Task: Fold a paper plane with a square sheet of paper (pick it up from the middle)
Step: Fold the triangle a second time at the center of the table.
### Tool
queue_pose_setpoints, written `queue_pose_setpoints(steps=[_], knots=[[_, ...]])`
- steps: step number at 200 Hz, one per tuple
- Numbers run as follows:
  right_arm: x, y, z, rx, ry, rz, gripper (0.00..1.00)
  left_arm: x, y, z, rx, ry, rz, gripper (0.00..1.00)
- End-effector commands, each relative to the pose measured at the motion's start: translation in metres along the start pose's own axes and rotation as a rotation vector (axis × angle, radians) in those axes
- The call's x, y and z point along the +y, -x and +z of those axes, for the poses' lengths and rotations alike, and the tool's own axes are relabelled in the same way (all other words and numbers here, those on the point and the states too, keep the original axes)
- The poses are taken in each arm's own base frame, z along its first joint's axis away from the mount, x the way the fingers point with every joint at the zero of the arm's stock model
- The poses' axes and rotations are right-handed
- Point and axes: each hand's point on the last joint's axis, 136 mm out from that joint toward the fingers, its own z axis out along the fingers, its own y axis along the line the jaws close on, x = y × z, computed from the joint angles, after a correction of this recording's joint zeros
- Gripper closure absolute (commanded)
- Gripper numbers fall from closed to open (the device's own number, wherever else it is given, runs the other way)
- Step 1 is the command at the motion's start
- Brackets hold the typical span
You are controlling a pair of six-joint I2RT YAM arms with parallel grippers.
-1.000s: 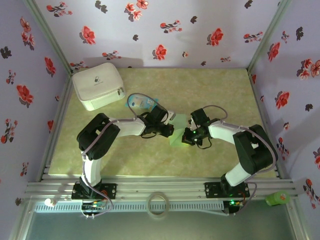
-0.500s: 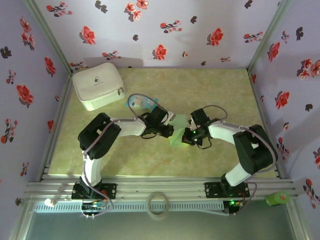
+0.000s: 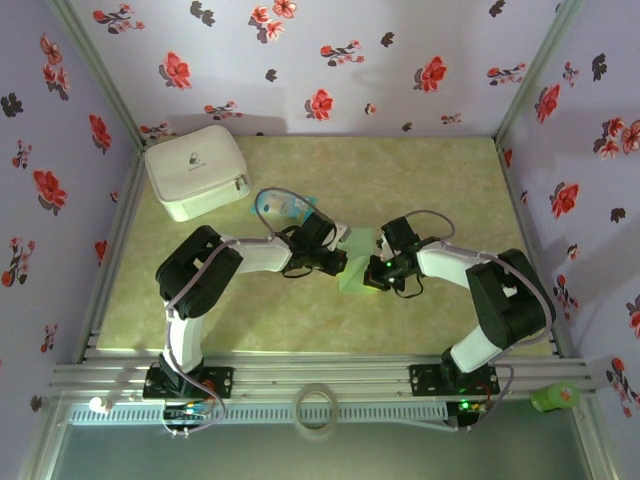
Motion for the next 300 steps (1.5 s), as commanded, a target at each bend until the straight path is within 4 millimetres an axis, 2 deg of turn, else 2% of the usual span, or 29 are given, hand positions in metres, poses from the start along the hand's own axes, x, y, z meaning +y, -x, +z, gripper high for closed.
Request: queue_pose_setpoints(steps=[1, 50, 80, 117, 146, 165, 184, 226, 268, 300], knots=[[-0.023, -0.009, 0.004, 0.035, -0.095, 0.029, 0.95, 0.008, -0.002, 0.002, -0.009, 0.025, -0.008, 1.0], [-0.021, -0.007, 0.004, 0.034, -0.091, 0.028, 0.94, 0.013, -0.012, 0.006, 0.019, 0.029, -0.017, 1.0], [-0.014, 0.002, -0.001, 0.0, -0.07, 0.03, 0.91, 0.015, -0.018, 0.008, 0.038, 0.033, -0.022, 1.0], [0.017, 0.024, -0.023, -0.124, 0.073, 0.058, 0.84, 0.014, -0.024, 0.01, 0.049, 0.03, -0.033, 1.0], [0.037, 0.035, -0.034, -0.181, 0.206, 0.099, 0.85, 0.015, -0.027, 0.011, 0.053, 0.031, -0.035, 1.0], [0.048, 0.037, -0.029, -0.167, 0.292, 0.151, 0.94, 0.016, -0.027, 0.01, 0.055, 0.037, -0.035, 1.0], [0.05, 0.042, -0.023, -0.174, 0.331, 0.204, 1.0, 0.016, -0.027, 0.009, 0.052, 0.041, -0.035, 1.0], [0.062, 0.05, -0.017, -0.155, 0.397, 0.213, 1.0, 0.016, -0.025, 0.009, 0.05, 0.042, -0.035, 1.0], [0.057, 0.053, -0.008, -0.148, 0.372, 0.226, 1.0, 0.017, -0.025, 0.009, 0.055, 0.054, -0.033, 1.0], [0.045, 0.049, 0.001, -0.132, 0.327, 0.236, 1.0, 0.018, -0.027, 0.009, 0.058, 0.055, -0.033, 1.0]])
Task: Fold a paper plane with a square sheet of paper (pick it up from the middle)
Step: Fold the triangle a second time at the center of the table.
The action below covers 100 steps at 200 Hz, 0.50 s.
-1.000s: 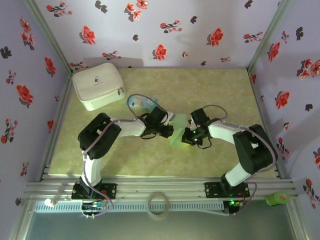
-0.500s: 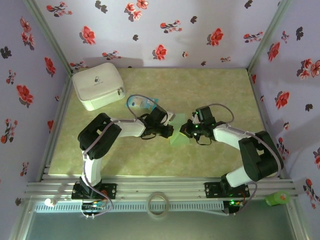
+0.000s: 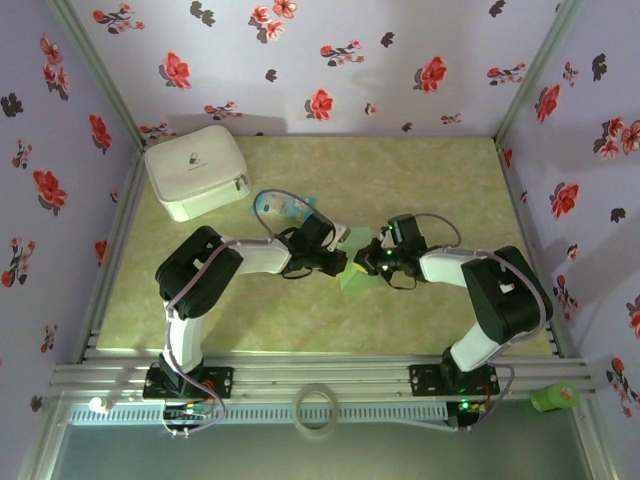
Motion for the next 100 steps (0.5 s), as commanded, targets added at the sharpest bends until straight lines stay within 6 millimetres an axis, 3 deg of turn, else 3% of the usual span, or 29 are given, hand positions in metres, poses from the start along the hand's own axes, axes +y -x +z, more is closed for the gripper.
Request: queue_pose_setpoints(steps=[1, 67, 100], knots=[[0.001, 0.003, 0.003, 0.002, -0.004, -0.003, 1.0, 0.018, -0.027, 0.007, 0.079, 0.064, -0.031, 1.0], [-0.039, -0.004, 0.006, 0.009, -0.074, 0.025, 1.0, 0.019, -0.029, 0.007, 0.091, 0.068, -0.026, 1.0], [-0.04, -0.004, 0.005, 0.003, -0.07, 0.032, 1.0, 0.019, -0.03, 0.008, 0.096, 0.07, -0.023, 1.0]])
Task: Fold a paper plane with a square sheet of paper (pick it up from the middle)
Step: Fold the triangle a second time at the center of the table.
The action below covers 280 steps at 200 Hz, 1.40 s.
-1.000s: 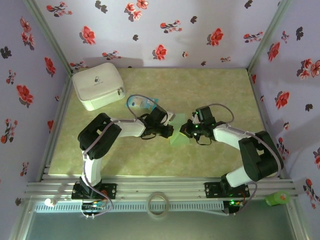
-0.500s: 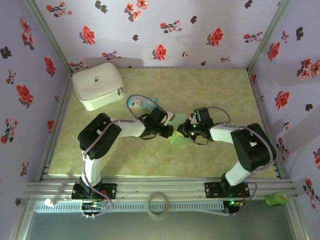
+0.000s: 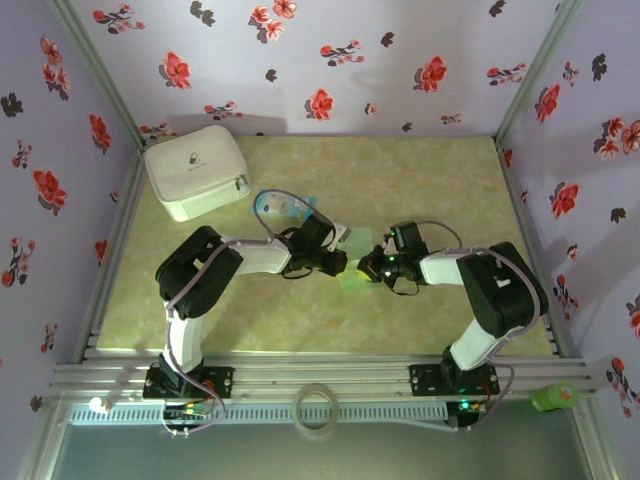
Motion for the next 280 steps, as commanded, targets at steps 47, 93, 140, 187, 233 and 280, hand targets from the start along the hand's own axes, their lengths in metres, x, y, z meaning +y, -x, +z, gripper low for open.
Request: queue_pose_setpoints(steps=[47, 93, 140, 187, 233, 280], knots=[[0.017, 0.015, -0.021, -0.065, 0.017, -0.028, 1.0, 0.019, -0.03, 0.008, 0.1, 0.072, -0.024, 1.0], [0.023, 0.032, -0.02, -0.066, 0.025, -0.031, 1.0, 0.019, -0.029, 0.008, 0.099, 0.072, -0.021, 1.0], [-0.021, 0.036, -0.007, -0.09, -0.078, 0.055, 1.0, 0.019, -0.029, 0.008, 0.105, 0.073, -0.016, 1.0], [-0.033, 0.036, -0.011, -0.111, -0.09, 0.099, 1.0, 0.02, -0.031, 0.006, 0.111, 0.076, -0.011, 1.0], [0.012, 0.046, -0.029, -0.109, -0.004, 0.001, 1.0, 0.019, -0.03, 0.006, 0.11, 0.077, -0.007, 1.0], [-0.002, 0.043, -0.012, -0.061, -0.011, 0.039, 1.0, 0.019, -0.03, 0.005, 0.111, 0.076, 0.004, 1.0]])
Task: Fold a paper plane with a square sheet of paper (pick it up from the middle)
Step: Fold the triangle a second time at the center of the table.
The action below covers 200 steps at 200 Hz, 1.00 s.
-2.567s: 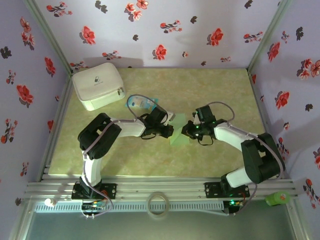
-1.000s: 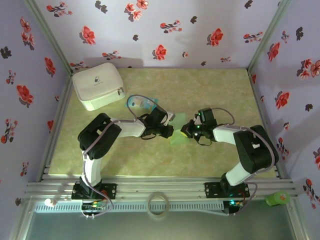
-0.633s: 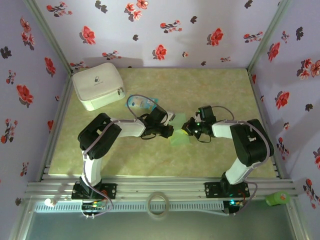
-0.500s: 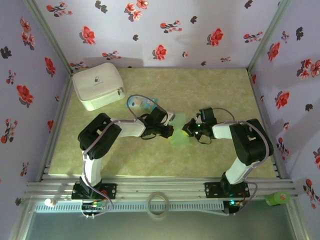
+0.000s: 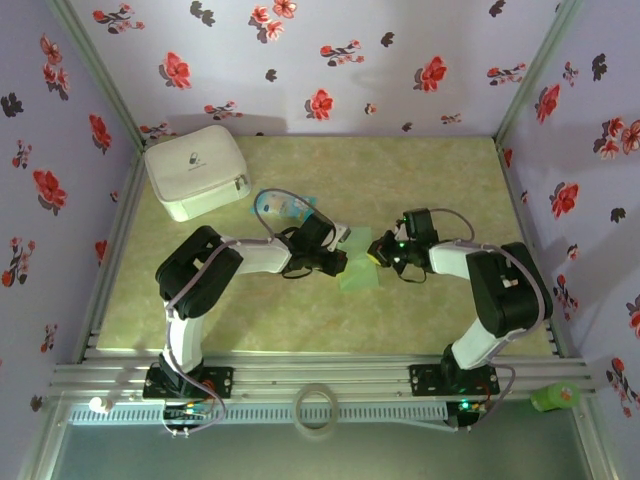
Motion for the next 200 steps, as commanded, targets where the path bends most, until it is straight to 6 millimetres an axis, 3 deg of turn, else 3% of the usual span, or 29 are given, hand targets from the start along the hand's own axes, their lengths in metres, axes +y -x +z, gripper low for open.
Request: queue_pose_setpoints(steps=[1, 23, 37, 99, 125, 155, 200], knots=[[-0.013, -0.002, 0.009, 0.03, -0.028, 0.033, 1.0, 0.018, -0.03, 0.006, 0.102, 0.072, -0.001, 1.0], [-0.049, -0.002, 0.008, -0.009, -0.166, 0.07, 1.0, 0.018, -0.029, 0.006, 0.102, 0.073, -0.001, 1.0], [-0.056, 0.001, 0.007, -0.031, -0.179, 0.08, 1.0, 0.019, -0.029, 0.005, 0.099, 0.072, -0.003, 1.0], [-0.03, 0.023, -0.015, -0.132, -0.1, 0.062, 0.99, 0.019, -0.032, 0.005, 0.096, 0.071, -0.003, 1.0], [-0.007, 0.026, -0.022, -0.164, -0.009, 0.016, 0.97, 0.019, -0.031, 0.005, 0.092, 0.069, -0.004, 1.0], [0.018, 0.008, -0.023, -0.111, 0.055, -0.04, 0.97, 0.019, -0.032, 0.004, 0.092, 0.069, -0.004, 1.0], [0.019, -0.026, -0.004, 0.027, 0.041, -0.046, 0.98, 0.019, -0.031, 0.005, 0.091, 0.069, -0.004, 1.0]])
